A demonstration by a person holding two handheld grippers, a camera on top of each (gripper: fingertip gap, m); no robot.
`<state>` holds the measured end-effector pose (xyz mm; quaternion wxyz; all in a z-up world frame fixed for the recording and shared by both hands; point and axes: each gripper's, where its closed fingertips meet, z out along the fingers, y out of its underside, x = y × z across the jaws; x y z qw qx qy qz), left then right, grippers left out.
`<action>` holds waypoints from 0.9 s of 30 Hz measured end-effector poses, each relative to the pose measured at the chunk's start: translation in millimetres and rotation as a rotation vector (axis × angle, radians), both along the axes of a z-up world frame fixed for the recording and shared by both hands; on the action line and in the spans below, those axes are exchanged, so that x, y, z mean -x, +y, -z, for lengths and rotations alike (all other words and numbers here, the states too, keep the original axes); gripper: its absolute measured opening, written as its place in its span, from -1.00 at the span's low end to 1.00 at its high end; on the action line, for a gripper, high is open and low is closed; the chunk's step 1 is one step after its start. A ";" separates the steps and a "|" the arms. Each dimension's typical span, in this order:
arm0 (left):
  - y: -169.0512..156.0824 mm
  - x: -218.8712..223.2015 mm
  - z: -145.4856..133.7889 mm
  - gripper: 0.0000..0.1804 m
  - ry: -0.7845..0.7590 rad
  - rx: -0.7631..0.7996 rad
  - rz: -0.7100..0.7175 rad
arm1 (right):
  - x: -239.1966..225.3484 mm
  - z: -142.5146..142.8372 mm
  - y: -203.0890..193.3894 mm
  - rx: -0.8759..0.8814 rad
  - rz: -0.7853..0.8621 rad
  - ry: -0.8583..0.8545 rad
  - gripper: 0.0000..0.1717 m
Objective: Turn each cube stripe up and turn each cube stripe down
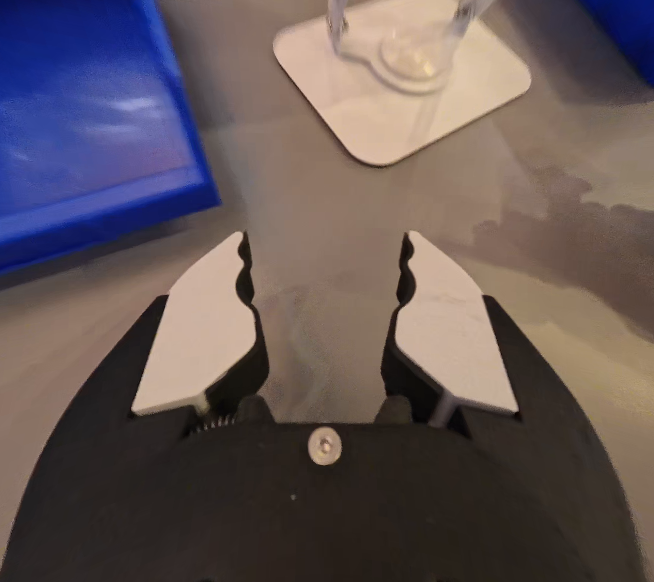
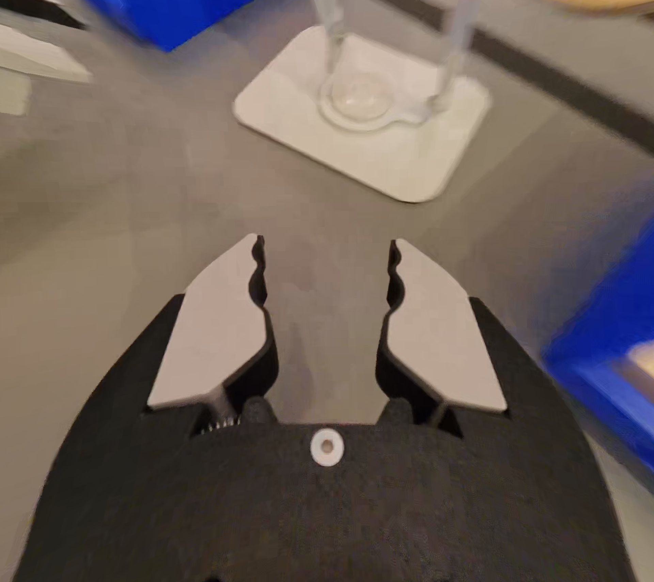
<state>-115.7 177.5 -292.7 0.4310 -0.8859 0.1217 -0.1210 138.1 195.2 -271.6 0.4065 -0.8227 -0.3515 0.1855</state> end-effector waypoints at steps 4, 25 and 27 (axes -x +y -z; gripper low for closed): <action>-2.8 72.9 -63.0 -0.24 0.037 -0.194 -0.121 | -128.6 -57.6 20.0 -0.211 0.295 -0.035 -0.25; 87.3 251.9 17.3 -0.74 -0.014 0.113 -0.340 | -335.7 26.4 105.1 0.097 0.638 -0.004 -0.72; 89.2 252.8 17.3 -0.95 -0.019 0.110 -0.329 | -339.8 25.9 105.3 0.105 0.639 -0.025 -0.90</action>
